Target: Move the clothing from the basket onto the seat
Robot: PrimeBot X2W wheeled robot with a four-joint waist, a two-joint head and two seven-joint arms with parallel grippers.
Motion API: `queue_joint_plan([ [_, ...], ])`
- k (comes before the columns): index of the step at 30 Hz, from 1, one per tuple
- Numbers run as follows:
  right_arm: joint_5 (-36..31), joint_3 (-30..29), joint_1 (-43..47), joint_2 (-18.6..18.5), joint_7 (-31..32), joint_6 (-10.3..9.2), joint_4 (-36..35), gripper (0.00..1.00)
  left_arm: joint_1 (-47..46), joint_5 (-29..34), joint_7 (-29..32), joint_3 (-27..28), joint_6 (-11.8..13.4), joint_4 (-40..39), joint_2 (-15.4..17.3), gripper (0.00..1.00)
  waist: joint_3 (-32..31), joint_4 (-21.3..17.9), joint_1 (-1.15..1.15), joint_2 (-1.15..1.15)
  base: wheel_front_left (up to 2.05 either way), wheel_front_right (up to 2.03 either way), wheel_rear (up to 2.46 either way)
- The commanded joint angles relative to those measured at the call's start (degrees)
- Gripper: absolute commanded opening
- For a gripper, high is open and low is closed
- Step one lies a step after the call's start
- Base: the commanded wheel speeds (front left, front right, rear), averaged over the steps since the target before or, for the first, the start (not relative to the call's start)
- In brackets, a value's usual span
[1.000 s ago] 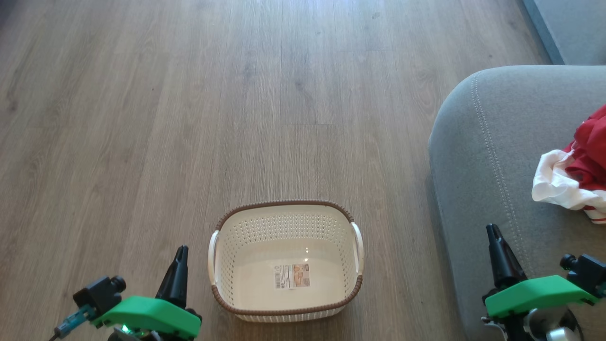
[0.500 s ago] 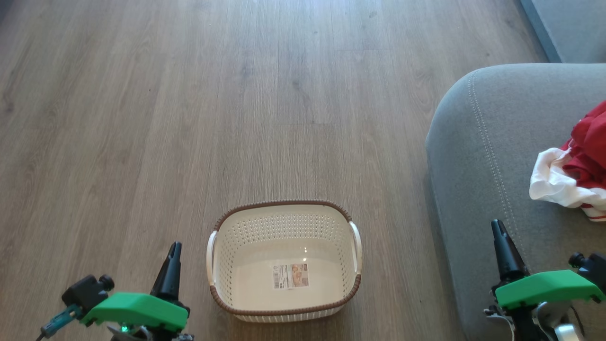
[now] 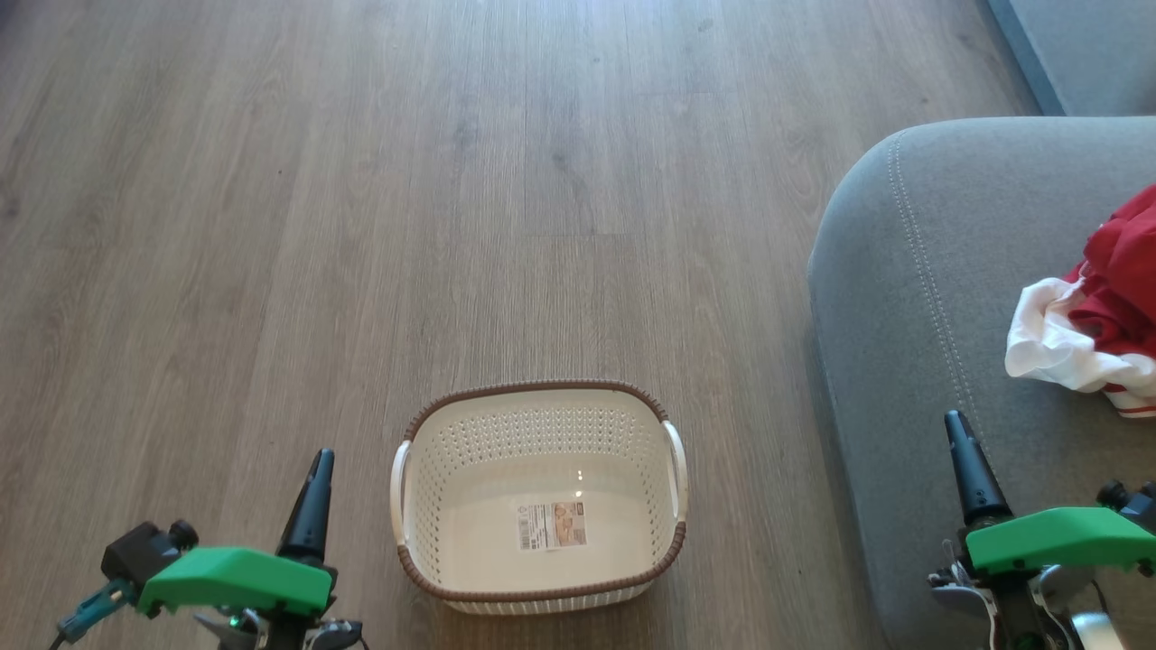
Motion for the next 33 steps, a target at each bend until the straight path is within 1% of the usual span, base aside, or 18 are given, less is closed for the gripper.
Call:
queue_joint_plan([
  [1, 1.39, 0.4, -3.23, 0.12, 0.44, 0.0, -1.61, 0.0, -3.36, -1.32, 0.36, 1.75, -0.76, -1.55, 0.71, 0.0, 0.0, -0.03, 0.0, 0.0, 0.0, 0.0, 0.0],
  [14, 10.22, -0.65, -4.25, 0.63, 2.79, 0.0, -1.08, 0.0, -4.48, -9.99, 2.73, 3.79, -1.84, -0.94, 0.7, 0.0, 0.08, -0.47, 0.0, 0.0, 0.0, 0.0, 0.0],
  [33, 21.51, -2.02, -5.57, 1.31, 5.84, -0.01, -0.4, 0.0, -5.92, -21.04, 5.84, 6.49, -3.23, -0.15, 0.63, 0.0, 0.17, -1.03, -0.01, 0.0, 0.0, 0.0, 0.0],
])
